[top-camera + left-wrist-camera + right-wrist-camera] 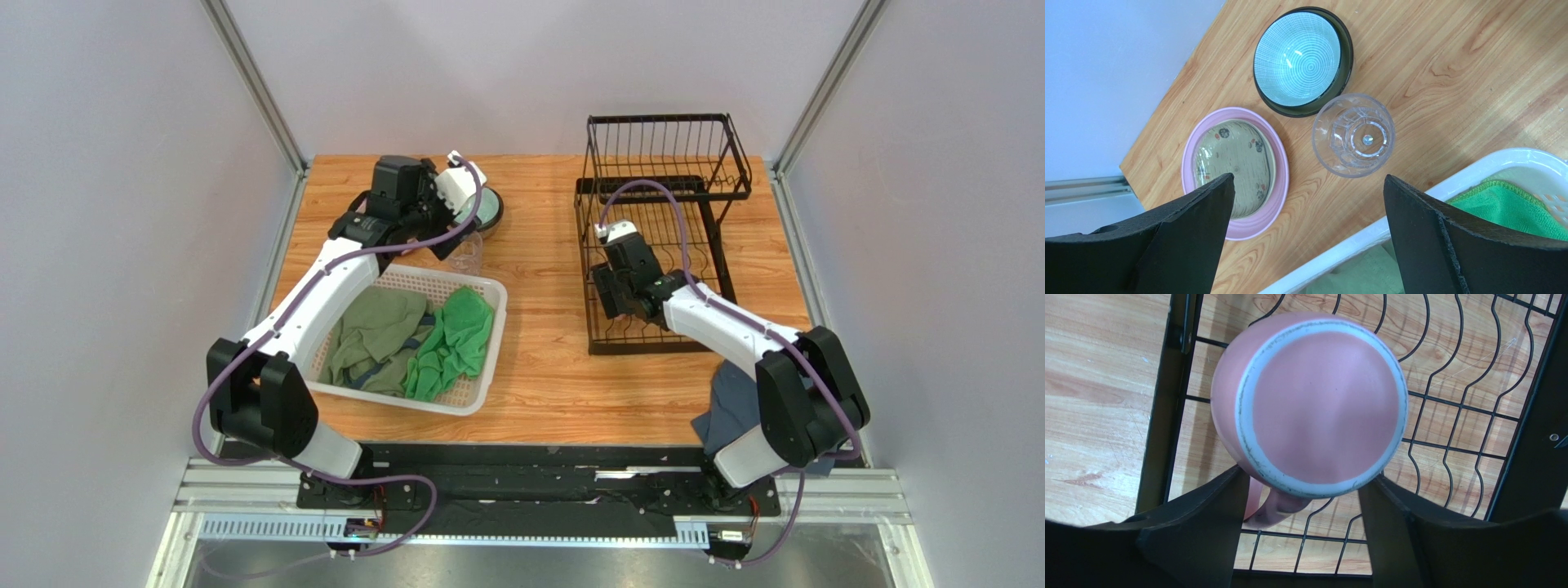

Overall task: Unload the mixed dishes from the dish rack
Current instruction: Pick up the cup from the dish rack.

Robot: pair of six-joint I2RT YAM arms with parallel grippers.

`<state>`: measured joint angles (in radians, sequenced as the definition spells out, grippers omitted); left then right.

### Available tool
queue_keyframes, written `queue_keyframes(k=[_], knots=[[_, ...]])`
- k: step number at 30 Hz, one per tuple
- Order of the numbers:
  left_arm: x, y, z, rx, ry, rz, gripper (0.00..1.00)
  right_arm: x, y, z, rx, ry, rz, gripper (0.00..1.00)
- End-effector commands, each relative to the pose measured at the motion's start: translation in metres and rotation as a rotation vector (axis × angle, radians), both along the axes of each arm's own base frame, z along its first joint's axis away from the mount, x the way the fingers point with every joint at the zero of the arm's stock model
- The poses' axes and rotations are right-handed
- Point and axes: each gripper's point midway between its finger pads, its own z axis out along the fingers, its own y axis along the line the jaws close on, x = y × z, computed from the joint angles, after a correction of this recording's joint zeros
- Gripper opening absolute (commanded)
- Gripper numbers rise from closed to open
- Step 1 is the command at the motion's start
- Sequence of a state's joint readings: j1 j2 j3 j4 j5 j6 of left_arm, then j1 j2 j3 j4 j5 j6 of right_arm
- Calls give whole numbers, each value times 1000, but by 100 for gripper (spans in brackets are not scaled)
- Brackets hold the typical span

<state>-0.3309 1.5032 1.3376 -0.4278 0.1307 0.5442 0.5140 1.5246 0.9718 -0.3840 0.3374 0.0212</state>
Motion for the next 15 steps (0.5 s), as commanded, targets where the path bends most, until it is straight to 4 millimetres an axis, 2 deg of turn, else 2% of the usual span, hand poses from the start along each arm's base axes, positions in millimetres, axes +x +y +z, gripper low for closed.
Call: queue_keyframes(k=[1,8,15], knots=[[-6,0,21,-29,-59,-17,98,0,3,19,32,-52,25,66],[-11,2,19,-27,-54,-16,99,-8,11,15,57,-19,92,55],[-13,4,14,-20,-42,-12,99,-11,14,7,70,3,119,49]])
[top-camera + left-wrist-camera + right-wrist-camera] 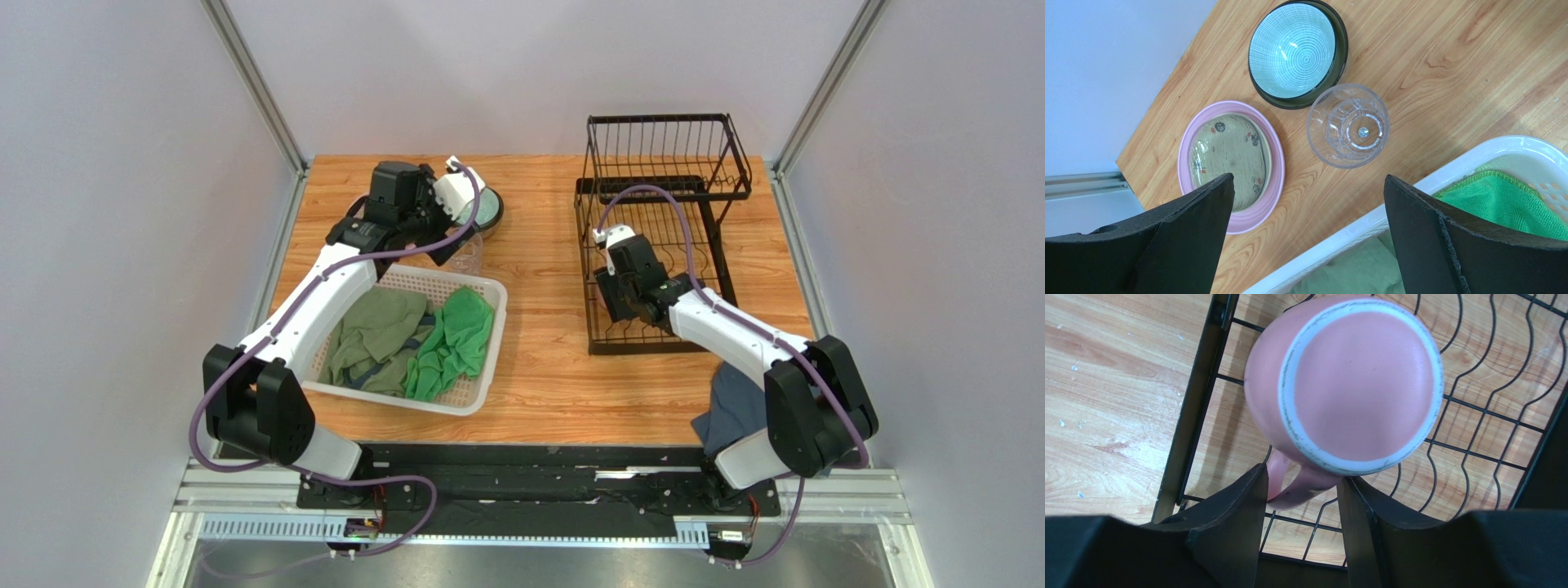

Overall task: Unload the mixed dishes from the dish rack
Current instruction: Pick up the cup from the dish rack.

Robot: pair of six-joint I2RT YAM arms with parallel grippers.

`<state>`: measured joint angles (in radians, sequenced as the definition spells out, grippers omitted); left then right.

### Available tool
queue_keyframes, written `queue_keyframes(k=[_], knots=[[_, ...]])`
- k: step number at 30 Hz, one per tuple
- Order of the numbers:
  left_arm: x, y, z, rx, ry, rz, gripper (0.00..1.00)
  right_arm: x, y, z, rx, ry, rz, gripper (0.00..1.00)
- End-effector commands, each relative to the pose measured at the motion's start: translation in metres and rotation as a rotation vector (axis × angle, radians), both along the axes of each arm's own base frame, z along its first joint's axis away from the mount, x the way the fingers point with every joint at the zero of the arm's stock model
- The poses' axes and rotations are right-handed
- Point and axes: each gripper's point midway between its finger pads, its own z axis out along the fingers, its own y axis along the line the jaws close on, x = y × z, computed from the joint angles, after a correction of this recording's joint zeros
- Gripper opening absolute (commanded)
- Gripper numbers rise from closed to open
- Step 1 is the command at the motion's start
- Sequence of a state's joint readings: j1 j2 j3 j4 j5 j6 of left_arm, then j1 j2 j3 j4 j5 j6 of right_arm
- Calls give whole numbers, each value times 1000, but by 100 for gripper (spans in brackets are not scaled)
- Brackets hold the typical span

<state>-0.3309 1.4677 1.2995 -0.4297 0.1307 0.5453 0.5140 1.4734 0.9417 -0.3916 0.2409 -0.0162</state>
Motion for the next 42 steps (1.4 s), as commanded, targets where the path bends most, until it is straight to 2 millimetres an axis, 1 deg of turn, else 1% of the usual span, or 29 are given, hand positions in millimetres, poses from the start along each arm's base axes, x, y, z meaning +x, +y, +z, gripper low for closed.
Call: queue_keyframes(k=[1,9,15,24,27,28,37,42], knots=[[-4,0,17,-22,-45,-13,99,2,4,4,28,-19,26,48],[-7,2,18,-17,-50,-12,99,4,2,-2,28,-17,14,45],[-9,3,19,-22,-57,-14,99,9,1,-2,22,-33,12,43],[-11,1,16,-44,-53,-13,99,10,1,-8,19,-31,18,34],[-12,0,15,-48,-53,-16,99,12,2,-7,22,-33,17,29],[-12,1,14,-49,-54,-14,99,12,1,-8,19,-32,20,26],[-12,-1,17,-60,-58,-21,99,12,-2,-2,18,-45,9,6],[-13,-1,17,-59,-58,-20,99,12,-3,5,25,-56,4,1]])
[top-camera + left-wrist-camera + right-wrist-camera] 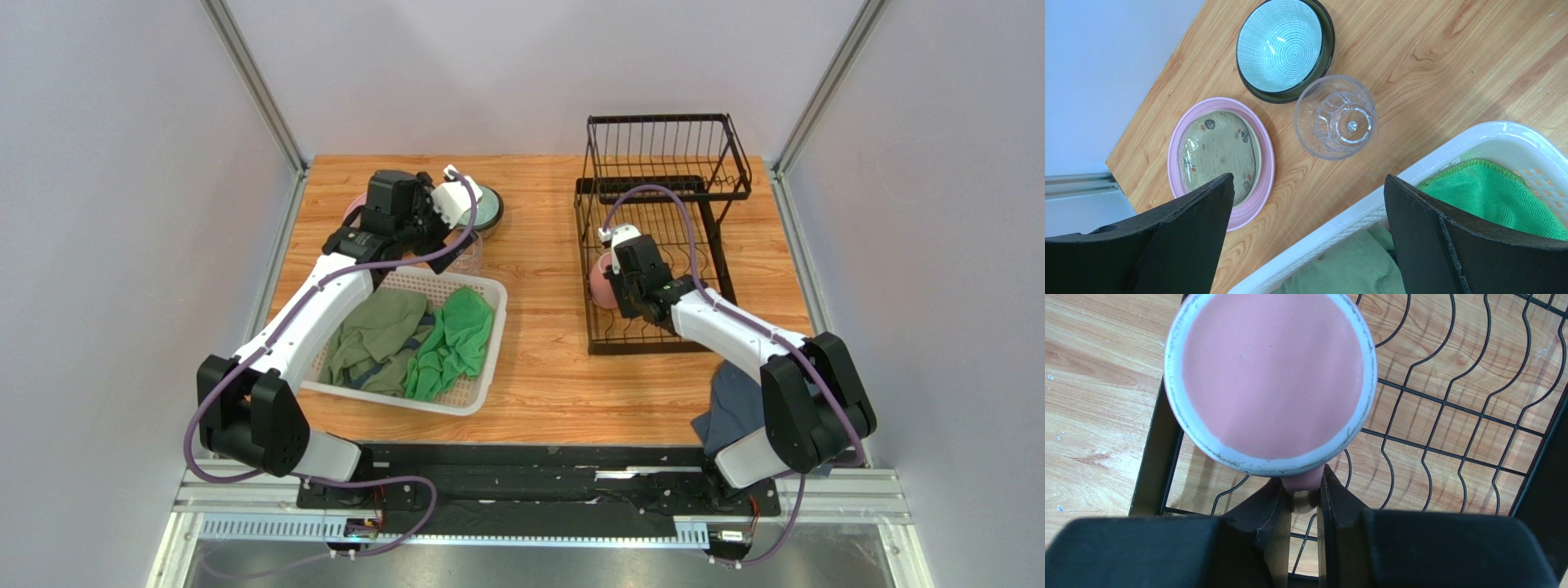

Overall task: Unload the mixed dishes from the dish rack
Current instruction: Pick up the cup from the dish rack.

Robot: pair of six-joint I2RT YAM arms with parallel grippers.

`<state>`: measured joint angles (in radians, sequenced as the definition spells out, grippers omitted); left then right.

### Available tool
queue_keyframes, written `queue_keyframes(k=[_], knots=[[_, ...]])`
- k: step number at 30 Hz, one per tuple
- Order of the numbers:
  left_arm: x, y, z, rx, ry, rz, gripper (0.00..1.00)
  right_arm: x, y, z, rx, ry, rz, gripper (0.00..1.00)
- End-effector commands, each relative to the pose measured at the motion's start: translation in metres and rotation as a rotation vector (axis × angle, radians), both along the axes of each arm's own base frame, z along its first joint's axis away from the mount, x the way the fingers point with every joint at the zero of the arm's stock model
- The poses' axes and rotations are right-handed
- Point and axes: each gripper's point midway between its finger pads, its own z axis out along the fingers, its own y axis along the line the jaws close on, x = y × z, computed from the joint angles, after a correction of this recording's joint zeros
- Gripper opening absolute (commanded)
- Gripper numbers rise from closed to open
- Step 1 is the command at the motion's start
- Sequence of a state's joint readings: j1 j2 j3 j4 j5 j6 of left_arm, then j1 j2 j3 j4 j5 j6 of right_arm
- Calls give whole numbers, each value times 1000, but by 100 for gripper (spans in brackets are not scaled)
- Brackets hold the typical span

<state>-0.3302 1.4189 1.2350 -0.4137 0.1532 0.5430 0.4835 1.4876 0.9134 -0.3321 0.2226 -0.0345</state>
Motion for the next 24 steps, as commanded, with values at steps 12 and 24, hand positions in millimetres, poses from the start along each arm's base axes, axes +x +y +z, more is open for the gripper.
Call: queue_keyframes(k=[12,24], knots=[[4,-4,23,-49,-55,-3,99,8,-7,51,28,-134,-15,0],[6,-3,25,-50,-60,2,99,8,-9,89,58,-205,-16,0]])
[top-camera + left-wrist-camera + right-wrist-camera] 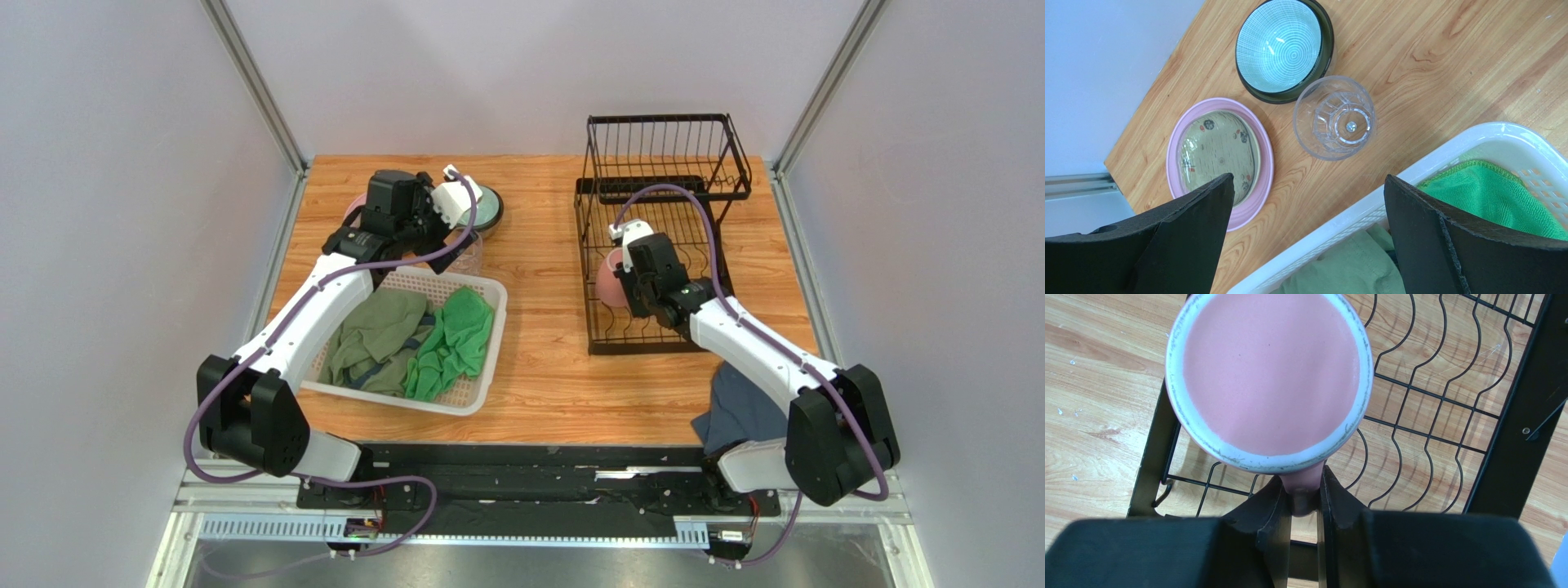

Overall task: Unload the mixed dishes from the dish rack
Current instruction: Pick up the cup from the dish rack.

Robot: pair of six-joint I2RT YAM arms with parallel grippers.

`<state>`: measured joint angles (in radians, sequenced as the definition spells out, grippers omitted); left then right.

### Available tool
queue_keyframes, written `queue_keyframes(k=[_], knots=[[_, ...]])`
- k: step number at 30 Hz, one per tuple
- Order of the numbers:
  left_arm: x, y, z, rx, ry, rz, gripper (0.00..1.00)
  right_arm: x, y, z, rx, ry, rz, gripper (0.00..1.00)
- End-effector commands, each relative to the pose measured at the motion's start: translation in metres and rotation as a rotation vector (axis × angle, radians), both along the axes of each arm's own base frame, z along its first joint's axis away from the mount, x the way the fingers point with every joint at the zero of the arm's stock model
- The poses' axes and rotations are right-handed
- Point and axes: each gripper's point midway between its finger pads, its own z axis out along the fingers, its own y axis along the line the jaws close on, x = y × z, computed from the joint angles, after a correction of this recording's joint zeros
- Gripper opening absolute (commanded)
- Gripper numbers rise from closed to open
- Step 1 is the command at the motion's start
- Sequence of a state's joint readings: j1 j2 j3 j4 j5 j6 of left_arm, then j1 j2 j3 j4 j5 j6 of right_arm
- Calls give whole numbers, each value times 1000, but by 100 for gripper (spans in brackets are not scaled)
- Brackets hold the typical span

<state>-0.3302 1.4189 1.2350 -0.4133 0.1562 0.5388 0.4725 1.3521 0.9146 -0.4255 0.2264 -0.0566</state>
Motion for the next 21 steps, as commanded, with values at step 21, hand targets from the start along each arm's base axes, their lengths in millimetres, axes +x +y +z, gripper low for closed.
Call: queue_keyframes(k=[21], knots=[[4,-15,25,-138,-33,-4,99,5,-4,134,131,-325,11,0]])
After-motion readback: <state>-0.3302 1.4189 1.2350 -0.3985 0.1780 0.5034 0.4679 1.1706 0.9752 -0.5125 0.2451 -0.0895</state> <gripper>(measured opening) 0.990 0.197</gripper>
